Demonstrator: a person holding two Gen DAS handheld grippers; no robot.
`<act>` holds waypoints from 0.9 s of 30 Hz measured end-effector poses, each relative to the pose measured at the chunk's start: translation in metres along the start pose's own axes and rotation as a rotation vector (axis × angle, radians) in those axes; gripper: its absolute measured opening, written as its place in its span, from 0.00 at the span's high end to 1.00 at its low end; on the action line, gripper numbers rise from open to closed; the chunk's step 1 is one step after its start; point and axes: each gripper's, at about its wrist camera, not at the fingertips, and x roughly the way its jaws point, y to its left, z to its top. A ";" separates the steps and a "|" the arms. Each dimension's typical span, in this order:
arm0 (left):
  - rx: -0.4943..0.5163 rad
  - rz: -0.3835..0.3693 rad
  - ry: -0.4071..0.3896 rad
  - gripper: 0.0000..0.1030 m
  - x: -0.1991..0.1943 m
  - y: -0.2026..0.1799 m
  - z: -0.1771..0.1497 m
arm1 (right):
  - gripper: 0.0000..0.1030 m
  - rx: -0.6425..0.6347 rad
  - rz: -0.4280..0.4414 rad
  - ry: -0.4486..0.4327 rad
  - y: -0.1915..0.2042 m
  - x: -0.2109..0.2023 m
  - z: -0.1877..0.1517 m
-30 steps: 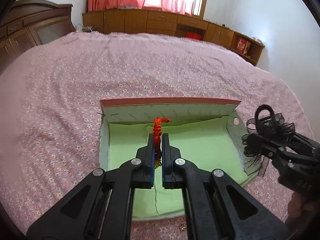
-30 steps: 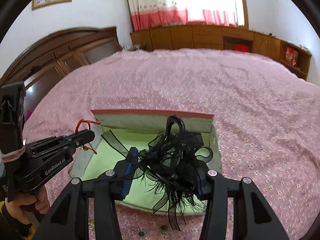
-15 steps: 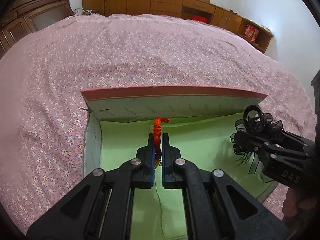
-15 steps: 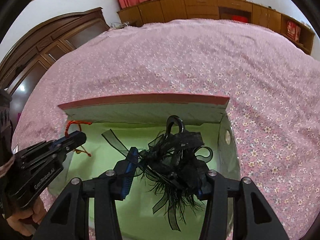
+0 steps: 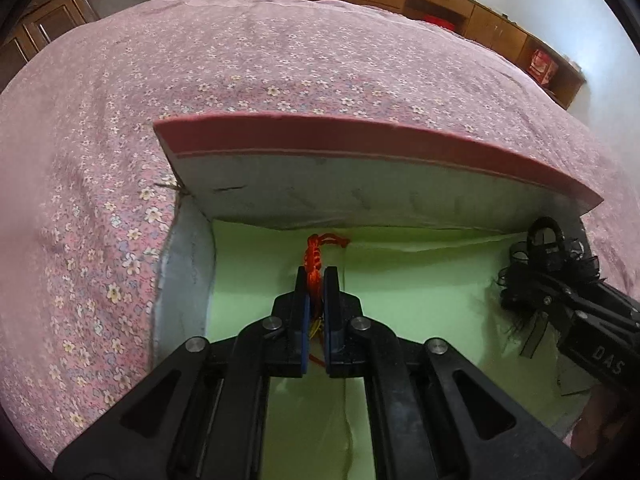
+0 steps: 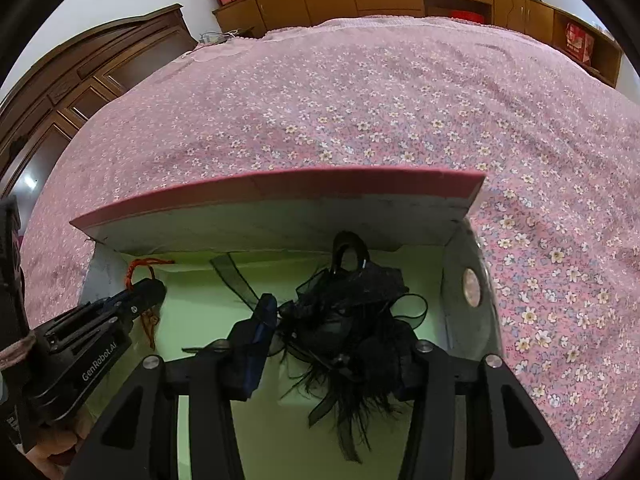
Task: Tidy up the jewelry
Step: 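Open the left tool to drop the tassel while the right tool releases the bow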
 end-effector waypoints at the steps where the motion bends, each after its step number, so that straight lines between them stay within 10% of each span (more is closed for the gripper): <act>1: 0.004 0.003 -0.001 1.00 0.000 -0.001 0.000 | 0.52 -0.001 0.000 -0.002 0.000 0.000 0.000; 9: 0.003 -0.015 -0.017 1.00 0.001 -0.002 0.001 | 0.50 0.007 -0.005 0.001 -0.003 0.006 0.001; 19: 0.047 -0.038 -0.055 0.67 -0.016 -0.004 -0.002 | 0.31 -0.023 0.041 -0.027 0.006 -0.008 -0.001; 27: 0.043 -0.073 -0.075 0.65 -0.039 -0.001 -0.003 | 0.27 -0.025 0.049 -0.088 0.001 -0.036 -0.002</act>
